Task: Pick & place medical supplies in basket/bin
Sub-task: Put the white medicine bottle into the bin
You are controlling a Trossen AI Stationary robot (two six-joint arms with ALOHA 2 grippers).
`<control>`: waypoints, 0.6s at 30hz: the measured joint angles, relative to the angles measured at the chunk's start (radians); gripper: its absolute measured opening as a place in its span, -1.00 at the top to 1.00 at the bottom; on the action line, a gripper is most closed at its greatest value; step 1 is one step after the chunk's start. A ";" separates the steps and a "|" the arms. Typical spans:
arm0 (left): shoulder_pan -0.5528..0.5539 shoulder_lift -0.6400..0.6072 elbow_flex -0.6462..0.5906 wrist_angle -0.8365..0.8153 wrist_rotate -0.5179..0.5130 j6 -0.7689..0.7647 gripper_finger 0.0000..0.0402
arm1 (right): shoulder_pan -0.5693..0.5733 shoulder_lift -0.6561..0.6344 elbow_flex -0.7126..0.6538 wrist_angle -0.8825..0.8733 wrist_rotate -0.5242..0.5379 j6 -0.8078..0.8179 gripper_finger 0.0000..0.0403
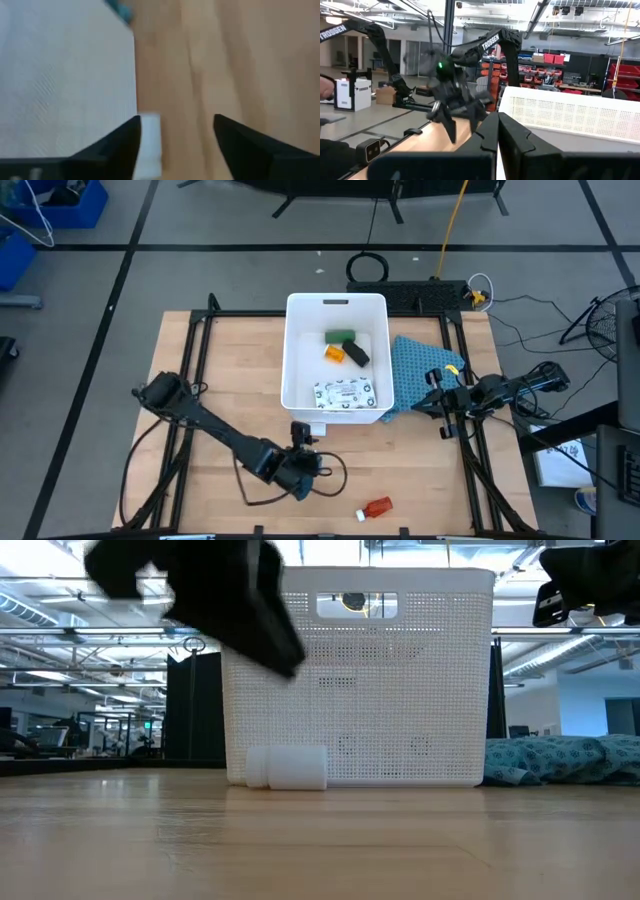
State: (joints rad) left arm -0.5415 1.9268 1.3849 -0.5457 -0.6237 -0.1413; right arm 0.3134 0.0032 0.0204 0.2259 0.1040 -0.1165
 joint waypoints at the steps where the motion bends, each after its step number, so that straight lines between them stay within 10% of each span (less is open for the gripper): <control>1: 0.008 0.013 -0.001 -0.016 0.006 0.000 -0.36 | 0.000 0.000 0.000 0.000 0.000 0.001 1.00; 18: 0.112 0.097 -0.001 -0.058 0.081 -0.047 -0.75 | 0.000 0.007 0.000 -0.027 0.052 0.027 1.00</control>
State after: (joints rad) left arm -0.4297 2.0235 1.3842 -0.6034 -0.5432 -0.1885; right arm 0.3134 0.0105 0.0204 0.1991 0.1562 -0.0898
